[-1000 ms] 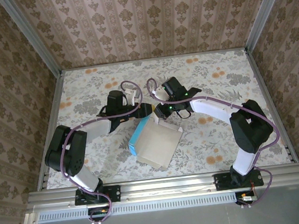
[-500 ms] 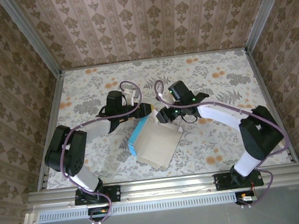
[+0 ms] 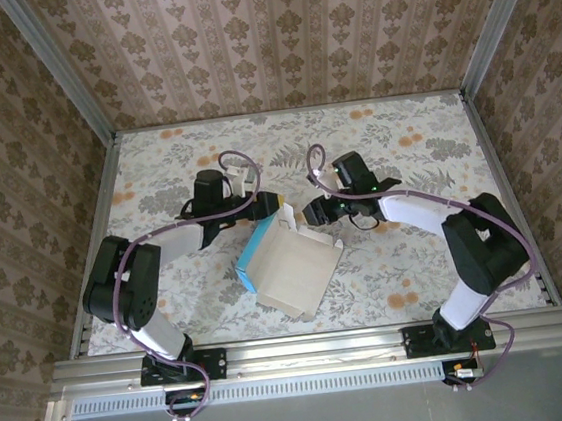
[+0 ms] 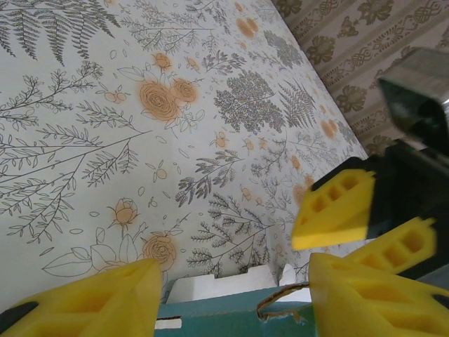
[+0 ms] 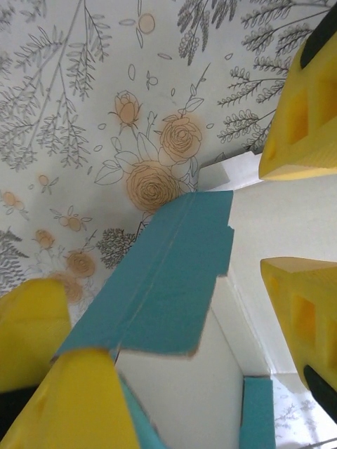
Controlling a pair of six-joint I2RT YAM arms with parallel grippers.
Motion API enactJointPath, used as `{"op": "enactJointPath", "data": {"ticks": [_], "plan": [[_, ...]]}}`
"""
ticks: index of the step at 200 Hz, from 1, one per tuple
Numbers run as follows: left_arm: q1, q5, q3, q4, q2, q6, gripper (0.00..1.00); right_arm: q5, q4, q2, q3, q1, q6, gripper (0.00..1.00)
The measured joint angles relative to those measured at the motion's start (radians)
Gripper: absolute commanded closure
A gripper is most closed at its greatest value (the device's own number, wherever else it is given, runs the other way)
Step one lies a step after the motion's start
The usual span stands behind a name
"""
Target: Fold the paper box
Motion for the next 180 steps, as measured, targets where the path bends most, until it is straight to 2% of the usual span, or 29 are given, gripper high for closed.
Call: {"op": "enactJointPath", "data": {"ticks": [125, 180], "plan": [[0.007, 0.026, 0.0, 0.013, 0.012, -0.023, 0.44, 0.009, 0.1, 0.081, 0.049, 0.085, 0.032, 0.57], [0.009, 0.038, 0.0, 0.029, 0.021, -0.024, 0.44, 0.03, 0.106, 0.021, -0.006, 0.09, 0.044, 0.55]]}}
